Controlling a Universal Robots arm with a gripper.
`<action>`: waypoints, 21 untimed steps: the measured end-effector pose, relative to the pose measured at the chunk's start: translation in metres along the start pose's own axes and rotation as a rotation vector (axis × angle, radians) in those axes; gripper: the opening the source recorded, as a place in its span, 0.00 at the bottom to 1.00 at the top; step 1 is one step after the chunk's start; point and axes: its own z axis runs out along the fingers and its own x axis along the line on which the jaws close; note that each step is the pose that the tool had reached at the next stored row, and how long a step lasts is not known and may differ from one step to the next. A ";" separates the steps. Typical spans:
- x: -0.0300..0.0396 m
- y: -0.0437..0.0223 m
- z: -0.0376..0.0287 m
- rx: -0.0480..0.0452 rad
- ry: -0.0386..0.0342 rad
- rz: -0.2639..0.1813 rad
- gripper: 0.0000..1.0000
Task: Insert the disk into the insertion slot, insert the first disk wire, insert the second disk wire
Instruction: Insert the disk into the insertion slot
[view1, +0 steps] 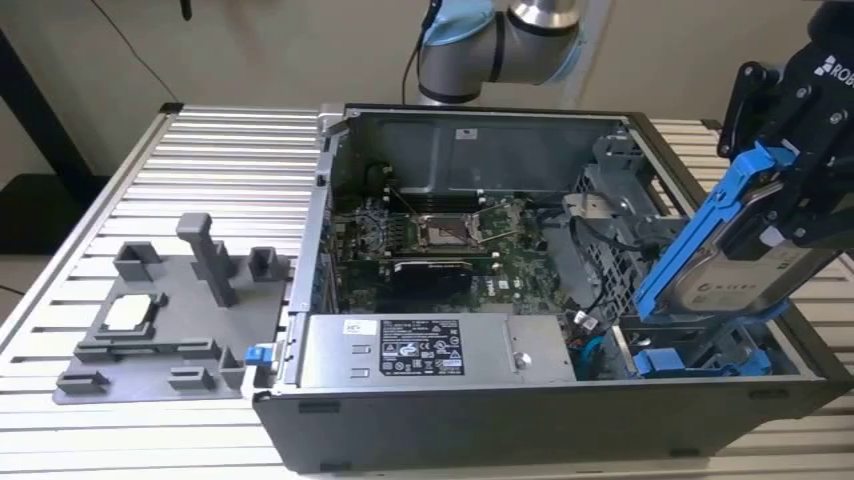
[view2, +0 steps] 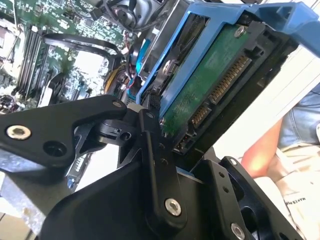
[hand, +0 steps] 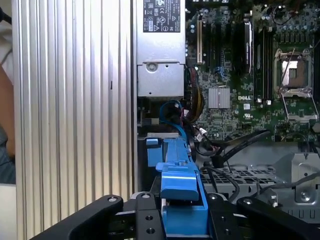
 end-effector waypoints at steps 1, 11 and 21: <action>0.0000 -0.0001 0.0011 0.0000 0.0001 0.000 0.33; 0.0000 -0.0010 0.0121 0.0000 0.0001 -0.002 0.33; 0.0000 -0.0027 0.0222 0.0000 0.0002 -0.006 0.33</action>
